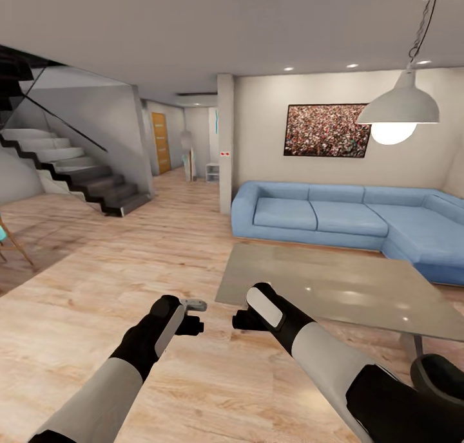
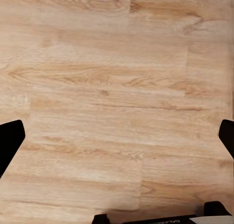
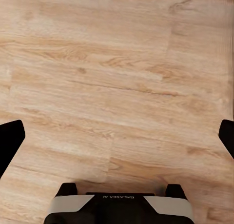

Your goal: Place each of the two pumpkins and all three candles from the living room inside a cabinet in the living room (use any cabinet), then make sure every cabinet is closed, and position the cauldron so it is next to a table in the living room.

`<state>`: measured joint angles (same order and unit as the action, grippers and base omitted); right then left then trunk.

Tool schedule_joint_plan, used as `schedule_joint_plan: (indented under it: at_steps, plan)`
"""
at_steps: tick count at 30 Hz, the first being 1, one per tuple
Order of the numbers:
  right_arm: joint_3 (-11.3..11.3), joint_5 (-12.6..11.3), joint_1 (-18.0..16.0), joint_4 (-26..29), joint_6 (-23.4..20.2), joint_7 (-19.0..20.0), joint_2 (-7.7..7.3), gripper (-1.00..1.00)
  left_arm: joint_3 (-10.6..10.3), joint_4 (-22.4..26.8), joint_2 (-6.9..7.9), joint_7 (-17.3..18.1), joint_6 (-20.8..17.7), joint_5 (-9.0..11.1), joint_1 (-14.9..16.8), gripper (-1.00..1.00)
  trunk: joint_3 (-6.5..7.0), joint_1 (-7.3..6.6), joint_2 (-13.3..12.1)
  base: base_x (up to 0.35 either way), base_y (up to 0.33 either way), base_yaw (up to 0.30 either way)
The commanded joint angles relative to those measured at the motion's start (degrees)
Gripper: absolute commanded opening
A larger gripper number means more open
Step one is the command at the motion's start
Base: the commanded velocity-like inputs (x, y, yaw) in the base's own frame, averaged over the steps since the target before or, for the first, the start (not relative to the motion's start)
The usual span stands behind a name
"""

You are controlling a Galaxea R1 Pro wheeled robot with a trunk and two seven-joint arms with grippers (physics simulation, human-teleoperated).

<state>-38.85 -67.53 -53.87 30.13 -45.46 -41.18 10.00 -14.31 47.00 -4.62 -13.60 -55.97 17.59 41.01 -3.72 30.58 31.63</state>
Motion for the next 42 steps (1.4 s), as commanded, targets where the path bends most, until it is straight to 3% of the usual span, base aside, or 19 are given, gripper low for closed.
schedule_joint_plan:
  at_steps: [1, 28, 42]
  plan:
    - [-0.3, -0.5, -0.1, 0.0, 0.0, -0.5, 0.0, 1.0, -0.1, 0.1, 0.01, -0.6, -0.2, 0.6, 0.0, 1.0, -0.12, 0.03, 0.1, 0.0, 0.0, -0.287]
    - [-0.2, -0.5, -0.1, 0.0, -0.1, -0.5, 0.0, 1.0, -0.2, 0.0, -0.04, -0.6, -0.2, 0.6, 0.0, 1.0, -0.12, 0.03, 0.1, 0.0, 0.0, -0.281]
    - [-0.1, -0.5, -0.1, 0.0, 0.0, -0.5, 0.0, 1.0, -0.1, -0.1, -0.04, -0.6, -0.2, 0.6, 0.0, 1.0, 2.39, -3.04, -5.5, 0.0, 0.0, -0.135]
